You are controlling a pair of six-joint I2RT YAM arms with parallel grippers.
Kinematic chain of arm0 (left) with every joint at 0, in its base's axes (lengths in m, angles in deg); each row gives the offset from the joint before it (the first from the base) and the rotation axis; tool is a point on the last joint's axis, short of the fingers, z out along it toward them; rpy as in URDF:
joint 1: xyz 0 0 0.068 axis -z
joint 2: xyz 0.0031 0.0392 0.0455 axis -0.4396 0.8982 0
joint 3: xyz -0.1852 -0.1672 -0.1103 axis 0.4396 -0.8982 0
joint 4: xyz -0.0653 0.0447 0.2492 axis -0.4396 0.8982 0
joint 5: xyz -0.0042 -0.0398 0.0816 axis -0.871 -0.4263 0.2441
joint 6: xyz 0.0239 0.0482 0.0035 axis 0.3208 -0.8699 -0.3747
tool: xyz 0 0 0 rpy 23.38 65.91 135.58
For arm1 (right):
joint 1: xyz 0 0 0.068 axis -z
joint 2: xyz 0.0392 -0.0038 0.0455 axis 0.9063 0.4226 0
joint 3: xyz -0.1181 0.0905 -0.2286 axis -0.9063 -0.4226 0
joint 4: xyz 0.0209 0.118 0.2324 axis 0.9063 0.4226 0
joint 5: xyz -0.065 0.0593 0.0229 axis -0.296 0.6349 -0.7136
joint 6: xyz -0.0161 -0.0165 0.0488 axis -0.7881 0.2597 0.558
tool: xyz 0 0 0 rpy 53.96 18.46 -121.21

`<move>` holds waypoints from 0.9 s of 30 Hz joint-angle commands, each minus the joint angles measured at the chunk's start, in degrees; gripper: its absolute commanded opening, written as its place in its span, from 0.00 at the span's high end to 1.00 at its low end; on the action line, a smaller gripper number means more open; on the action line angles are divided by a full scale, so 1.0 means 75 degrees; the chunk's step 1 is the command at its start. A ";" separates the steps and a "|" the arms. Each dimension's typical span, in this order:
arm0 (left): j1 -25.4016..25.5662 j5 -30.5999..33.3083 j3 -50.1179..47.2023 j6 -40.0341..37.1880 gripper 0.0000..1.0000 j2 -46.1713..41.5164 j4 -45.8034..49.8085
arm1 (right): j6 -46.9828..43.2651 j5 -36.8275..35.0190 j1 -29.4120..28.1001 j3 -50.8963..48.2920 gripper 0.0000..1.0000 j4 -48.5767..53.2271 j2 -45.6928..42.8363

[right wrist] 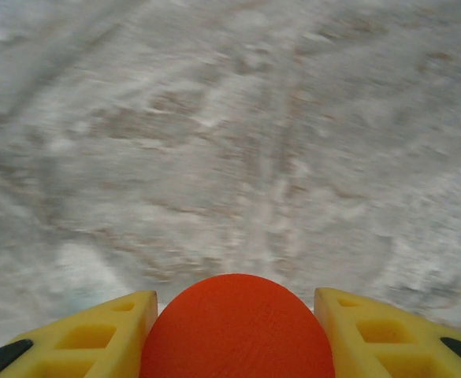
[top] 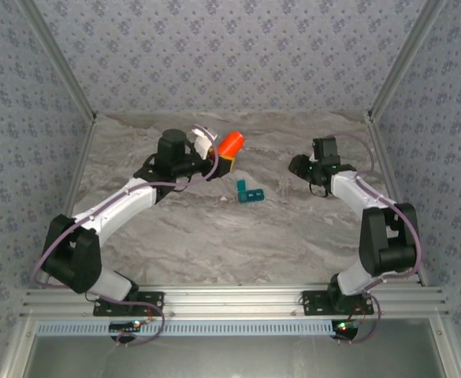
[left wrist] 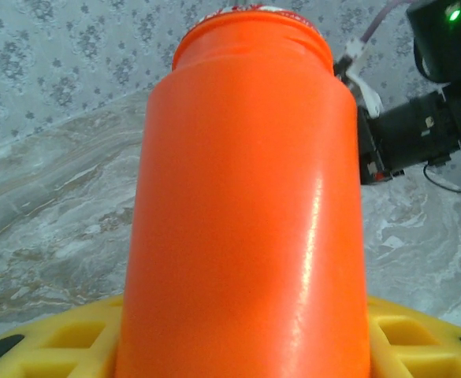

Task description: Sort the pills into containers

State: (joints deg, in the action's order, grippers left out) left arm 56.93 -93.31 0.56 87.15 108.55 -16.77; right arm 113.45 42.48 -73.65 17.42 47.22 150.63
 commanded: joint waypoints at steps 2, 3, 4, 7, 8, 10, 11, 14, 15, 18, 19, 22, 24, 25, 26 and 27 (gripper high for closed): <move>-0.0016 0.0343 -0.0108 -0.0174 1.00 -0.0384 -0.0125 | -0.0210 -0.1341 -0.0217 -0.0016 0.61 0.0522 0.0563; -0.0016 0.0355 -0.0097 -0.0186 1.00 -0.0399 -0.0101 | -0.0191 -0.1531 -0.0305 0.0017 0.61 0.0528 0.0687; -0.0018 0.0367 -0.0082 -0.0190 1.00 -0.0399 -0.0080 | -0.0132 -0.1729 -0.0369 0.0046 0.61 0.0542 0.0788; -0.0018 0.0401 -0.0081 -0.0167 1.00 -0.0443 -0.0065 | -0.0006 -0.2124 -0.0558 0.0121 0.60 0.0625 0.1108; -0.0014 0.0425 -0.0081 -0.0161 1.00 -0.0453 -0.0054 | 0.0025 -0.2160 -0.0600 0.0138 0.59 0.0644 0.1194; -0.0016 0.0469 -0.0081 -0.0160 1.00 -0.0458 -0.0051 | 0.0096 -0.2180 -0.0660 0.0182 0.56 0.0748 0.1326; -0.0016 0.0489 -0.0082 -0.0151 1.00 -0.0472 -0.0048 | 0.0120 -0.2172 -0.0685 0.0168 0.52 0.0762 0.1361; -0.0012 0.0528 -0.0093 -0.0149 1.00 -0.0470 -0.0052 | 0.0221 -0.2044 -0.0704 0.0094 0.38 0.0800 0.1356; -0.0013 0.0532 -0.0093 -0.0154 1.00 -0.0470 -0.0036 | 0.0219 -0.1901 -0.0710 0.0097 0.34 0.0839 0.1306; -0.0015 0.0640 -0.0132 -0.0151 1.00 -0.0472 -0.0024 | 0.0098 -0.1783 -0.0720 0.0112 0.27 0.0801 0.0987; -0.0022 0.0662 -0.0140 -0.0168 1.00 -0.0482 -0.0030 | 0.0097 -0.1706 -0.0722 0.0149 0.26 0.0860 0.0874; -0.0012 0.0799 -0.0227 -0.0181 1.00 -0.0545 -0.0064 | 0.0076 -0.1435 -0.0727 0.0272 0.26 0.1032 0.0460; -0.0021 0.0886 -0.0280 -0.0196 1.00 -0.0580 -0.0053 | 0.0071 -0.1114 -0.0757 0.0385 0.27 0.1156 0.0263; -0.0012 0.0925 -0.0304 -0.0196 1.00 -0.0597 -0.0049 | 0.0074 -0.0977 -0.0754 0.0445 0.27 0.1216 0.0218; -0.0021 0.0980 -0.0341 -0.0211 1.00 -0.0628 -0.0032 | 0.0073 -0.0760 -0.0768 0.0516 0.28 0.1288 0.0204; -0.0015 0.1031 -0.0361 -0.0221 1.00 -0.0651 0.0007 | 0.0073 -0.0532 -0.0762 0.0575 0.29 0.1320 0.0206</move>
State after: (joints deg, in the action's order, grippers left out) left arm 56.93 -87.00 -1.60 86.73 106.06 -16.35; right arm 114.21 33.58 -78.92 19.28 54.56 153.59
